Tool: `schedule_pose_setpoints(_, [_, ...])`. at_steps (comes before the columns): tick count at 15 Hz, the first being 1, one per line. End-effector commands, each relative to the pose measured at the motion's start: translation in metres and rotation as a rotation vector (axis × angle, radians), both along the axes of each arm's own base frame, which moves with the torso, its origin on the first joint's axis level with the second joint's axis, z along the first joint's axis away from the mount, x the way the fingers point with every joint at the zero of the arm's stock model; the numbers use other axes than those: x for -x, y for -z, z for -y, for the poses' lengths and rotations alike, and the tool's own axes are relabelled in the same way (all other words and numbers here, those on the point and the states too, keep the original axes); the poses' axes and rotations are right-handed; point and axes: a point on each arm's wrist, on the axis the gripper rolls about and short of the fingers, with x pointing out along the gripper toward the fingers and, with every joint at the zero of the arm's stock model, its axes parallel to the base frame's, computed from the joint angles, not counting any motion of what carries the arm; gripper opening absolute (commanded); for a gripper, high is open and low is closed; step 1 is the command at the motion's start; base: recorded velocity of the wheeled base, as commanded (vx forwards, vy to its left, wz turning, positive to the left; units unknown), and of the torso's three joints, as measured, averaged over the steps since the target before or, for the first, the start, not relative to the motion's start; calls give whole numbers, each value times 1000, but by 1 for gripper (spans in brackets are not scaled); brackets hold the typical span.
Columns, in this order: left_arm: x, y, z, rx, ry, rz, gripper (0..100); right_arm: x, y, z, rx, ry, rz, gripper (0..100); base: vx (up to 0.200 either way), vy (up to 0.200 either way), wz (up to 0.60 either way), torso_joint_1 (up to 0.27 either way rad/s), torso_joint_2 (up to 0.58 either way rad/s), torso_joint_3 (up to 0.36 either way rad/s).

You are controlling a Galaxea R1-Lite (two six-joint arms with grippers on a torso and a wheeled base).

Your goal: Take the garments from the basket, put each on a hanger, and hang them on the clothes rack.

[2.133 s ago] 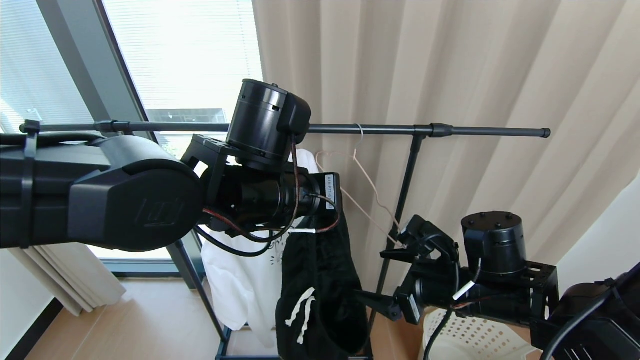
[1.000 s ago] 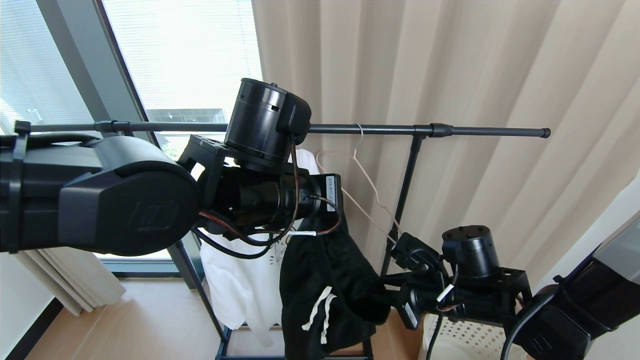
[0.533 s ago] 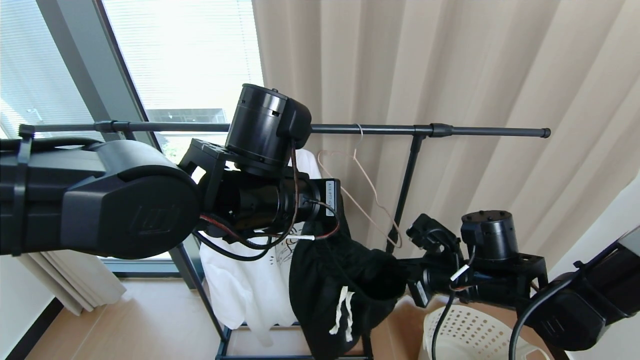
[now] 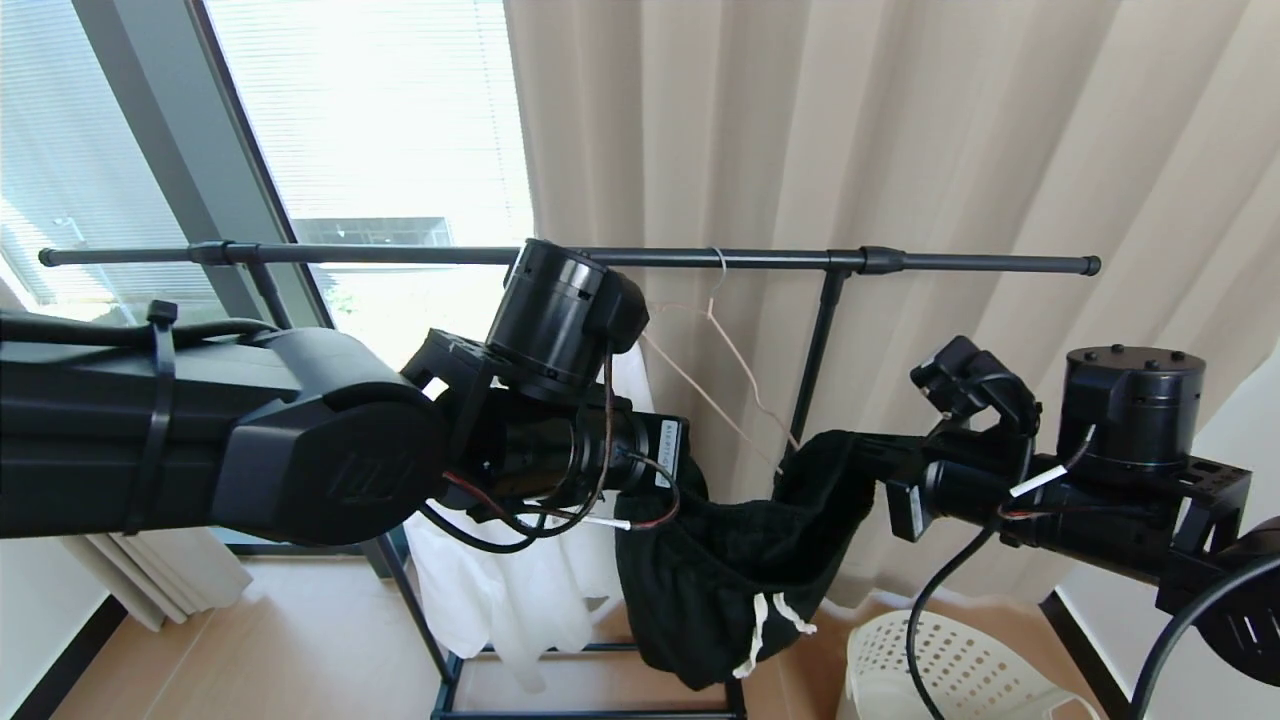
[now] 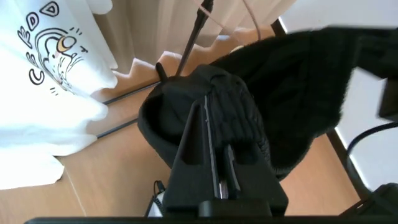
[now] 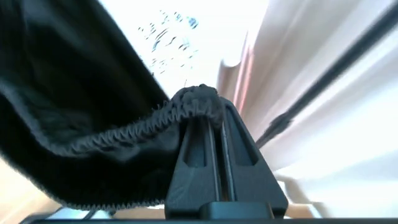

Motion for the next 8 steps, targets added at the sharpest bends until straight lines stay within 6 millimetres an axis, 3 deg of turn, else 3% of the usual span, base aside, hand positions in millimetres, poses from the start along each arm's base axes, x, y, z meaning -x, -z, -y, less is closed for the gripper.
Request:
schedule_pose_setpoints(1, [-4, 13, 4, -27, 2, -28, 0, 5, -19, 9, -16, 51, 68, 0, 0, 0, 0, 0, 0, 0])
schedule_pose_setpoints(3, [-3, 15, 5, -25, 6, -25, 0, 4, -22, 10, -15, 68, 82, 0, 0, 0, 0, 0, 0, 0])
schedule_pose_setpoints(4, [-1, 17, 6, -23, 14, -19, 100, 3, -23, 13, -11, 93, 89, 0, 0, 0, 0, 0, 0, 0])
schedule_pose_setpoints(8, [5, 19, 9, -27, 41, -3, 100, 6, -29, 21, 51, 144, 147, 0, 0, 0, 0, 0, 0, 0])
